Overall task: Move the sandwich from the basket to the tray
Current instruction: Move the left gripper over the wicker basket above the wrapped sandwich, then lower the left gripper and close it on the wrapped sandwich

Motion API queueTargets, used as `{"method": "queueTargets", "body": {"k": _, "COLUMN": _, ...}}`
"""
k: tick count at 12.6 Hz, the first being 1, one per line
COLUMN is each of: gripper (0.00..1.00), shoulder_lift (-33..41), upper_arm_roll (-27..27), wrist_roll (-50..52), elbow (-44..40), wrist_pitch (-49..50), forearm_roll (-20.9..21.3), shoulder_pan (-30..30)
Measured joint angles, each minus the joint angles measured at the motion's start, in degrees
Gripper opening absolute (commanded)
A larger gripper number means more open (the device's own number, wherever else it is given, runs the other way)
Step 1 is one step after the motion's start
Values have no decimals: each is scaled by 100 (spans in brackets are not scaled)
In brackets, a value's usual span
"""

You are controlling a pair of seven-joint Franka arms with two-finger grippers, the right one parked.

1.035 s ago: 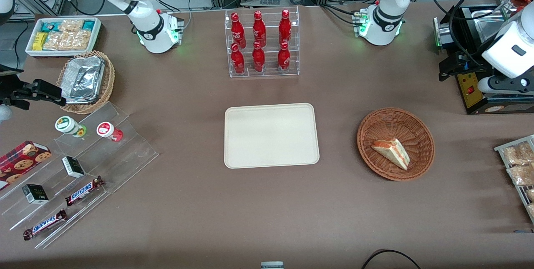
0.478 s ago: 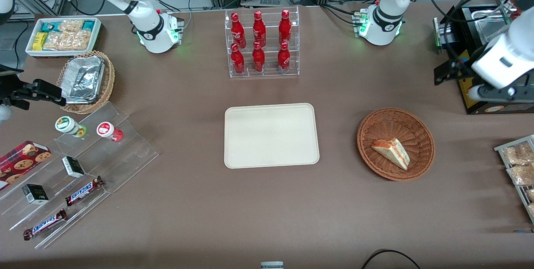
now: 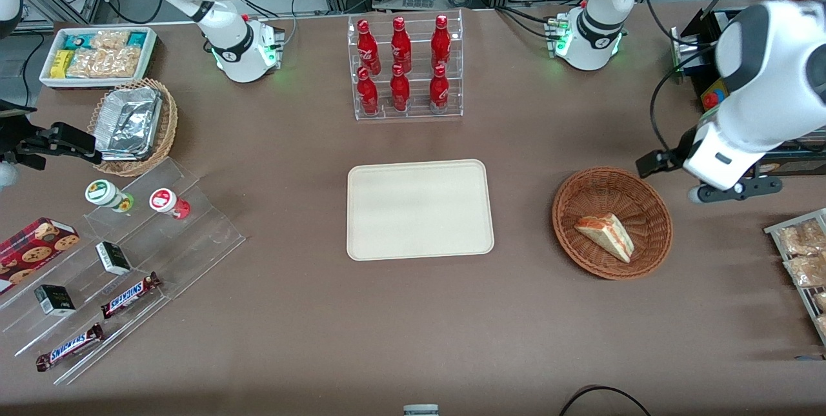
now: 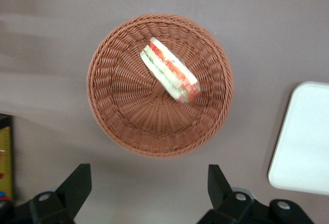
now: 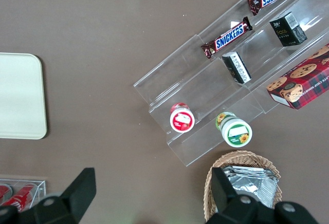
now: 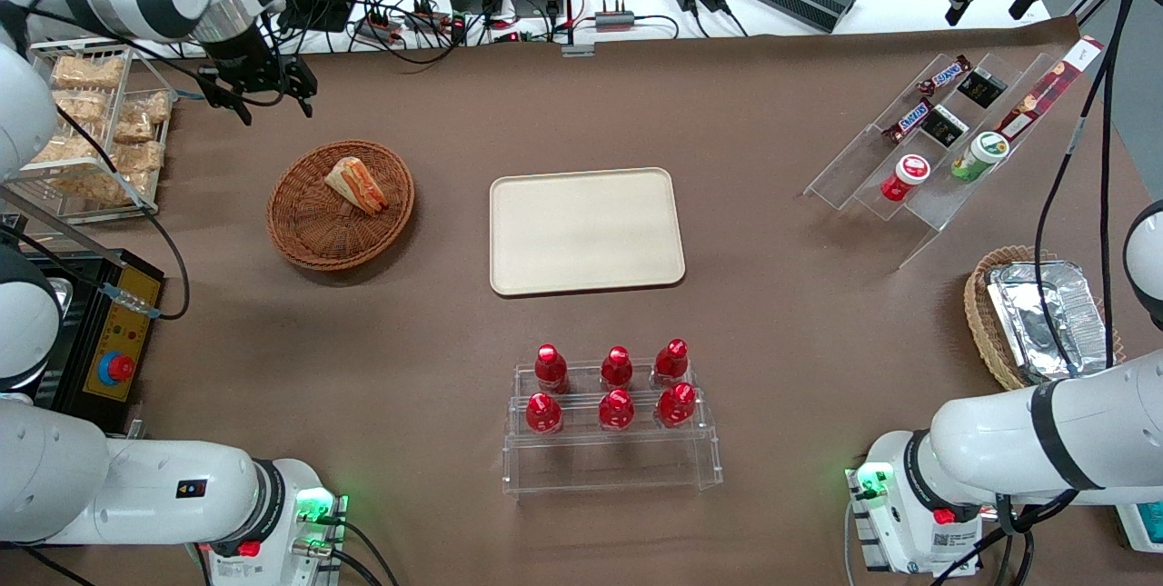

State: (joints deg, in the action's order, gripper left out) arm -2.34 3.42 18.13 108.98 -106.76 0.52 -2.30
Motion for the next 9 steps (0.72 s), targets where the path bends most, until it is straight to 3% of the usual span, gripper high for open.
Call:
{"method": "queueTargets", "body": {"k": 5, "gripper": 100, "shoulder_lift": -312, "upper_arm_roll": 38, "wrist_roll": 1614, "elbow": 561, "wrist_pitch": -1072, "forearm_roll": 0, "shoulder_pan": -51}}
{"method": "queueTargets", "body": {"k": 9, "gripper": 100, "shoulder_lift": -739, "upper_arm_roll": 60, "wrist_roll": 2125, "elbow": 575, "wrist_pitch": -1549, "forearm_roll": 0, "shoulder_pan": -56}}
